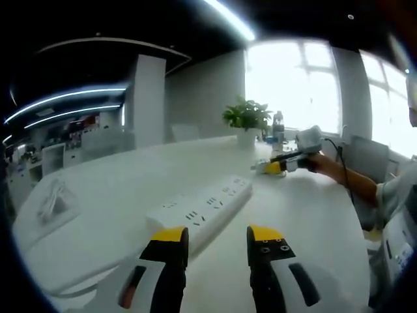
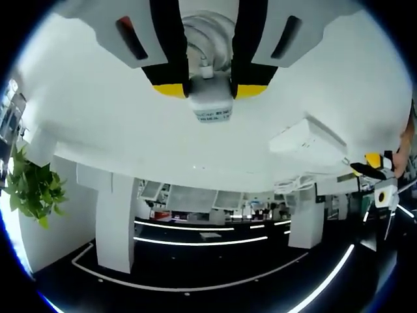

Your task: Straighten the power strip on the desk, plug the charger into it

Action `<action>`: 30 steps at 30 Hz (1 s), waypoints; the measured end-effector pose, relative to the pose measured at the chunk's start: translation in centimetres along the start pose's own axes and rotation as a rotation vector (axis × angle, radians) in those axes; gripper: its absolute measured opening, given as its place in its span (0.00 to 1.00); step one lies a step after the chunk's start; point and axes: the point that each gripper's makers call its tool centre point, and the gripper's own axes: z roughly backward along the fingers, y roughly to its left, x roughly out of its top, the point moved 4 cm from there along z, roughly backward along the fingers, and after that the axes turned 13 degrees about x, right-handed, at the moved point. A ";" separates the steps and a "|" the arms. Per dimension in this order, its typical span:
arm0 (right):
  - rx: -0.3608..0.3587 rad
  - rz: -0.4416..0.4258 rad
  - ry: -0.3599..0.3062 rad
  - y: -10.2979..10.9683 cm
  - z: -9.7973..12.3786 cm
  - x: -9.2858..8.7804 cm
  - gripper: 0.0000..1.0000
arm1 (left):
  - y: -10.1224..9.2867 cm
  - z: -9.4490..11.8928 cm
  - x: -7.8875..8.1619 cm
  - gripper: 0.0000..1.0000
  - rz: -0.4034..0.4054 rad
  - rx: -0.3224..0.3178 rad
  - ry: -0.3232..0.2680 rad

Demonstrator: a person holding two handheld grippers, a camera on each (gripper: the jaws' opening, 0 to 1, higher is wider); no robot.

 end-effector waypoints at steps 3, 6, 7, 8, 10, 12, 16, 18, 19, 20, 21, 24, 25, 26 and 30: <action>-0.003 -0.003 0.004 0.1 0.0 0.0 0.24 | -0.1 -0.1 -0.1 0.36 0.002 -0.003 0.004; -0.006 -0.007 0.008 0.1 -0.1 0.1 0.24 | -0.3 -0.1 -0.2 0.36 -0.001 -0.010 0.008; -0.007 -0.011 0.008 0.1 -0.1 0.1 0.24 | -0.3 -0.1 -0.2 0.36 -0.003 -0.013 0.010; -0.006 -0.013 0.007 0.1 -0.1 0.1 0.24 | -0.3 -0.1 -0.2 0.36 -0.003 -0.014 0.010; -0.008 -0.021 0.006 0.1 -0.1 0.1 0.24 | -0.3 -0.1 -0.2 0.36 -0.004 -0.014 0.012; -0.002 -0.023 0.006 0.1 -0.1 0.1 0.24 | -0.2 -0.1 -0.3 0.36 -0.007 -0.007 0.018; 0.002 -0.031 0.004 0.2 -0.1 0.1 0.23 | -0.1 -0.1 -0.4 0.37 -0.008 -0.001 0.023; 0.006 -0.039 0.000 0.2 -0.1 0.2 0.23 | -0.2 -0.1 -0.4 0.37 -0.012 0.001 0.022; 0.007 -0.044 -0.002 0.3 -0.1 0.2 0.23 | -0.2 -0.1 -0.4 0.37 -0.013 0.001 0.021; 0.008 -0.049 -0.003 0.3 -0.1 0.2 0.23 | -0.2 0.0 -0.4 0.37 -0.014 0.001 0.021; 0.008 -0.051 -0.004 0.4 -0.1 0.3 0.23 | -0.2 0.0 -0.3 0.37 -0.015 0.001 0.021; 0.010 -0.052 -0.003 0.5 0.0 0.4 0.23 | -0.2 0.0 -0.3 0.37 -0.015 0.000 0.021; 0.014 -0.054 -0.004 0.5 0.0 0.5 0.23 | -0.2 0.0 -0.3 0.37 -0.016 0.000 0.021; 0.016 -0.057 -0.005 0.5 0.0 0.6 0.23 | -0.2 0.0 -0.4 0.37 -0.017 0.000 0.022; 0.026 -0.065 -0.005 0.7 0.1 0.8 0.23 | -0.2 0.1 -0.3 0.37 -0.018 -0.001 0.020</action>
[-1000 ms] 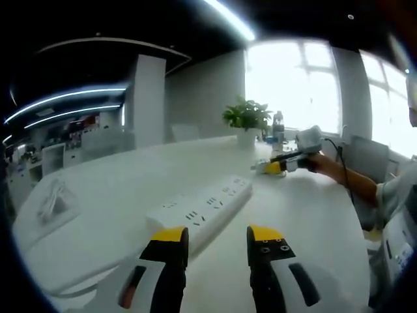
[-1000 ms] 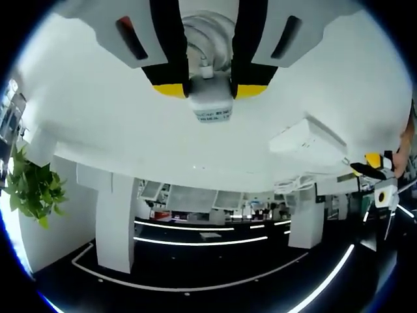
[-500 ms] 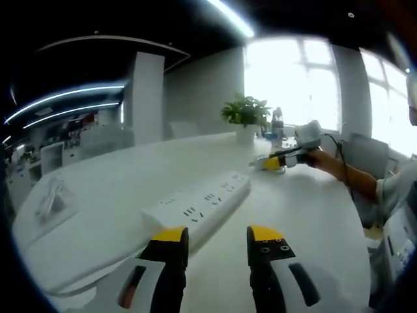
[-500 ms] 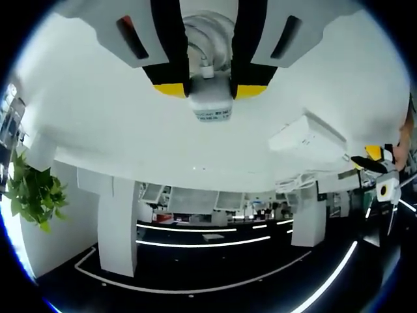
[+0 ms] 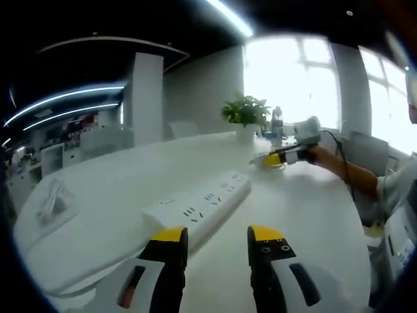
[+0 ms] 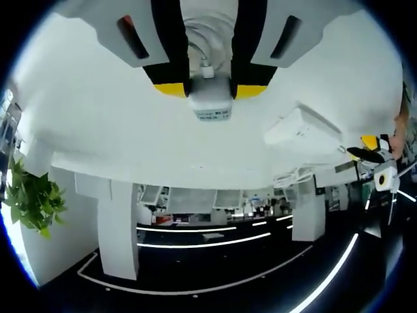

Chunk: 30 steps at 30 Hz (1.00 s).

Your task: Straighten the power strip on the desk, plug the charger into it

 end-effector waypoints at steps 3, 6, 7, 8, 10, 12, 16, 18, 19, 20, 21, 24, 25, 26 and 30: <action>0.008 0.004 0.012 0.3 0.1 0.2 0.23 | 0.0 0.0 -0.2 0.37 -0.009 0.009 0.008; 0.022 0.003 0.023 0.6 0.2 0.5 0.23 | -0.1 -0.1 -0.4 0.37 -0.025 0.012 0.018; 0.027 0.002 0.025 0.7 0.3 0.8 0.23 | -0.2 -0.1 -0.4 0.37 -0.023 0.009 0.018; 0.030 0.002 0.026 0.8 0.3 0.9 0.23 | -0.2 -0.1 -0.3 0.37 -0.022 0.005 0.015; 0.042 -0.002 0.029 1.1 0.5 1.2 0.23 | -0.3 -0.1 -0.3 0.37 -0.022 0.001 0.012; 0.060 -0.004 0.037 1.6 0.6 1.6 0.23 | -0.3 -0.1 -0.2 0.37 -0.023 0.000 0.013; 0.102 0.004 0.059 3.0 0.7 2.4 0.23 | -0.4 0.0 -0.2 0.37 -0.025 -0.003 0.012; 0.113 0.021 0.072 3.6 0.6 2.8 0.23 | -0.5 0.0 -0.2 0.37 -0.025 -0.009 0.011; 0.122 0.020 0.074 4.1 0.6 3.0 0.23 | -0.6 0.0 -0.2 0.37 -0.026 -0.011 0.011; 0.132 0.017 0.076 4.4 0.6 3.2 0.23 | -0.6 0.0 -0.2 0.37 -0.029 -0.013 0.012; 0.141 0.012 0.078 4.7 0.6 3.4 0.23 | -0.7 0.0 -0.2 0.37 -0.030 -0.015 0.012; 0.158 0.000 0.094 5.4 0.4 3.7 0.23 | -0.8 0.0 -0.2 0.37 -0.028 -0.019 0.011; 0.162 -0.002 0.100 5.8 0.3 3.7 0.23 | -0.8 0.0 -0.2 0.37 -0.029 -0.018 0.012; 0.165 -0.005 0.106 6.0 0.2 3.8 0.23 | -0.8 0.0 -0.2 0.37 -0.030 -0.014 0.012; 0.171 -0.022 0.133 6.8 0.0 4.0 0.23 | -0.9 0.0 -0.1 0.37 -0.032 -0.014 0.009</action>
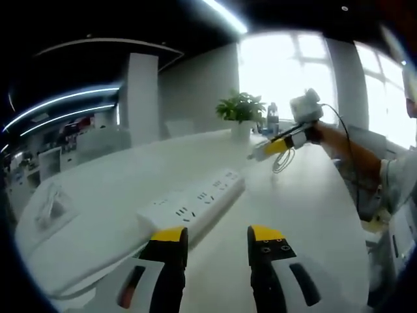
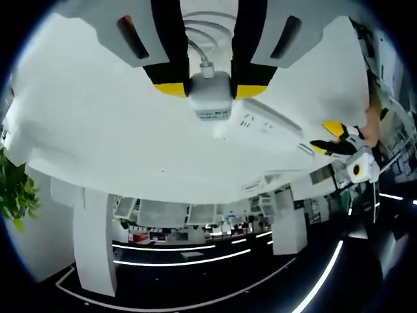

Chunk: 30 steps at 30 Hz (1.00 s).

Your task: Straighten the power strip on the desk, plug the charger into it

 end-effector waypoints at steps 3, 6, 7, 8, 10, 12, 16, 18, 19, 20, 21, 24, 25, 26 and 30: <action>0.010 -0.004 0.010 0.6 -0.3 0.3 0.23 | -0.2 0.0 0.0 0.37 -0.002 -0.008 -0.002; 0.024 -0.017 0.021 1.1 -0.8 0.7 0.23 | -0.4 0.0 0.0 0.37 -0.004 -0.014 -0.002; 0.027 -0.020 0.024 1.2 -0.9 0.7 0.23 | -0.5 0.0 0.1 0.37 -0.004 -0.016 -0.003; 0.032 -0.024 0.029 1.4 -1.0 0.8 0.23 | -0.5 0.0 0.1 0.37 -0.004 -0.018 -0.004; 0.044 -0.031 0.039 1.7 -1.4 1.0 0.23 | -0.6 0.0 0.1 0.37 -0.003 -0.019 -0.006; 0.054 -0.033 0.049 2.1 -1.7 1.1 0.23 | -0.6 0.0 0.1 0.37 -0.004 -0.020 -0.007; 0.074 -0.038 0.076 2.7 -2.6 1.2 0.23 | -0.7 0.0 0.2 0.37 -0.003 -0.025 -0.011; 0.084 -0.050 0.088 2.8 -3.0 1.1 0.23 | -0.8 0.0 0.2 0.37 -0.003 -0.027 -0.012; 0.088 -0.052 0.092 2.9 -3.2 1.1 0.23 | -0.8 0.0 0.2 0.37 -0.004 -0.028 -0.014; 0.089 -0.055 0.094 2.9 -3.3 1.0 0.23 | -0.9 0.0 0.2 0.37 -0.004 -0.029 -0.015; 0.090 -0.057 0.098 2.9 -3.4 1.0 0.23 | -0.9 0.1 0.2 0.37 -0.003 -0.031 -0.016; 0.096 -0.060 0.104 2.7 -3.7 1.1 0.23 | -1.0 0.1 0.2 0.37 -0.004 -0.033 -0.016; 0.103 -0.064 0.104 2.8 -3.8 1.0 0.23 | -1.0 0.1 0.1 0.37 -0.004 -0.034 -0.016; 0.106 -0.067 0.105 2.9 -3.9 1.0 0.23 | -1.0 0.1 0.1 0.37 -0.004 -0.036 -0.015; 0.106 -0.059 0.115 2.9 -4.3 0.9 0.23 | -1.1 0.0 0.1 0.37 -0.006 -0.039 -0.016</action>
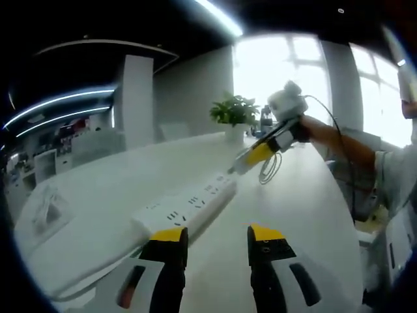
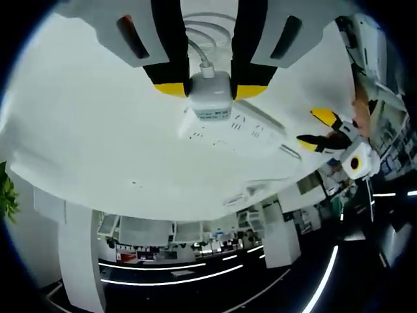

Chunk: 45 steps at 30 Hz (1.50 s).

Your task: Straighten the power strip on the desk, plug the charger into it

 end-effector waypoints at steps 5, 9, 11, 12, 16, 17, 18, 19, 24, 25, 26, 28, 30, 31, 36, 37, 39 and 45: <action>0.005 0.000 0.007 -0.1 -0.4 0.0 0.23 | -0.1 0.0 0.0 0.37 -0.003 -0.001 -0.001; 0.002 -0.005 0.013 -0.3 -0.7 0.1 0.23 | -0.1 0.0 0.0 0.37 -0.001 -0.002 -0.004; -0.003 -0.003 0.019 -0.3 -0.8 0.0 0.23 | -0.1 0.0 0.0 0.37 -0.001 -0.002 -0.003; -0.008 -0.005 0.017 -0.3 -0.8 0.0 0.23 | -0.1 0.1 0.0 0.37 -0.002 -0.002 -0.003; -0.015 -0.006 0.020 -0.3 -0.9 0.1 0.23 | -0.2 0.1 0.1 0.37 0.000 -0.008 -0.008; -0.015 -0.009 0.023 -0.3 -1.0 0.1 0.23 | -0.3 0.1 0.1 0.37 0.001 -0.010 -0.009; -0.019 -0.012 0.026 -0.3 -1.0 0.1 0.23 | -0.3 0.2 0.1 0.37 0.002 -0.012 -0.010; -0.022 -0.011 0.030 -0.4 -1.0 0.0 0.23 | -0.3 0.2 0.1 0.37 0.002 -0.013 -0.011; -0.030 -0.023 0.030 -0.5 -1.1 0.2 0.23 | -0.4 0.3 0.3 0.37 0.000 -0.017 -0.017; -0.032 -0.025 0.031 -0.5 -1.1 0.2 0.23 | -0.5 0.3 0.3 0.37 0.000 -0.017 -0.018; -0.034 -0.025 0.034 -0.4 -1.2 0.2 0.23 | -0.5 0.4 0.3 0.37 0.000 -0.018 -0.018; -0.042 -0.022 0.039 -0.2 -1.2 0.2 0.23 | -0.5 0.4 0.3 0.37 -0.001 -0.019 -0.020; -0.045 -0.019 0.049 -0.1 -1.4 0.2 0.23 | -0.6 0.4 0.4 0.37 -0.002 -0.022 -0.023; -0.050 -0.021 0.054 -0.1 -1.4 0.1 0.23 | -0.6 0.4 0.4 0.37 0.000 -0.023 -0.024; -0.068 -0.033 0.066 0.2 -1.4 0.3 0.23 | -0.7 0.5 0.4 0.37 -0.002 -0.024 -0.023; -0.074 -0.032 0.073 0.2 -1.4 0.3 0.23 | -0.8 0.5 0.4 0.37 -0.002 -0.026 -0.025; -0.087 -0.037 0.087 0.2 -1.4 0.5 0.23 | -0.9 0.5 0.4 0.37 -0.003 -0.031 -0.027; -0.126 -0.055 0.128 0.4 -1.6 0.9 0.23 | -1.2 0.6 0.5 0.37 -0.005 -0.041 -0.031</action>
